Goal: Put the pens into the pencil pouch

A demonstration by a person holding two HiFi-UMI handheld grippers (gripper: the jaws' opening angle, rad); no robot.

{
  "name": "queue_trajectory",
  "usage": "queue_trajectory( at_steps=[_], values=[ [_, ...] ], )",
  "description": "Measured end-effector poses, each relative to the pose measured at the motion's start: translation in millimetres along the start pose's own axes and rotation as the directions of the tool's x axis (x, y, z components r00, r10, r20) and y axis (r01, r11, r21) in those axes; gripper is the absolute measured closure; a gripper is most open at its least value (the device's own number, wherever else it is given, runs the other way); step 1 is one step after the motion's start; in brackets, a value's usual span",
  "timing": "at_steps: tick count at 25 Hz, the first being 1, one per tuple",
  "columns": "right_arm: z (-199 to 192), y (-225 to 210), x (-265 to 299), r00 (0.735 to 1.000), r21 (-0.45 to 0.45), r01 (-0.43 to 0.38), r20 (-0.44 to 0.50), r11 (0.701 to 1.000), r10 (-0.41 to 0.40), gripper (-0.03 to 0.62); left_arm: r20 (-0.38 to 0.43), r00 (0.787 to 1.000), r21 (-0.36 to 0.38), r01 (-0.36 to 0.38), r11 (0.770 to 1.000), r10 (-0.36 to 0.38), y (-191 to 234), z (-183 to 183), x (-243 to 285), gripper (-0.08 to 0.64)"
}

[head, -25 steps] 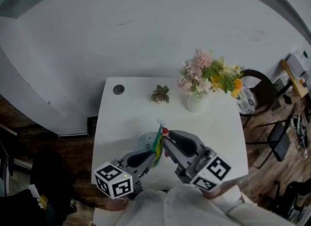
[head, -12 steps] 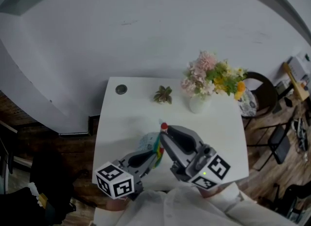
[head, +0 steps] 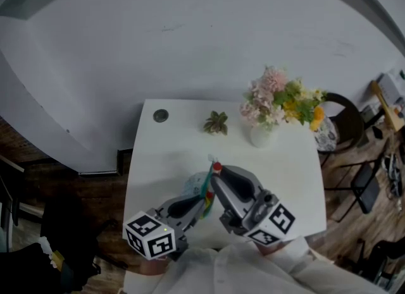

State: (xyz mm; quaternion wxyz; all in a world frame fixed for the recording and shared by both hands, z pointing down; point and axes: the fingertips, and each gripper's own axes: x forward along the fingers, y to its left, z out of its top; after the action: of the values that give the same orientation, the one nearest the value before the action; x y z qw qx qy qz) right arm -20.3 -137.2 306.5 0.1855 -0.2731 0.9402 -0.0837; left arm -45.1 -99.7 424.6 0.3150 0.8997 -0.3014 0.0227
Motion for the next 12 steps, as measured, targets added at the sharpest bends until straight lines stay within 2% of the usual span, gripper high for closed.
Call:
queue_trajectory(
  at_steps=[12],
  values=[
    [-21.6,15.0,-6.2,0.995,-0.02,-0.056,-0.079,0.998,0.054,0.532,0.023,1.0,-0.002,-0.004,1.0,0.004,6.1,5.5,-5.0,0.528]
  ],
)
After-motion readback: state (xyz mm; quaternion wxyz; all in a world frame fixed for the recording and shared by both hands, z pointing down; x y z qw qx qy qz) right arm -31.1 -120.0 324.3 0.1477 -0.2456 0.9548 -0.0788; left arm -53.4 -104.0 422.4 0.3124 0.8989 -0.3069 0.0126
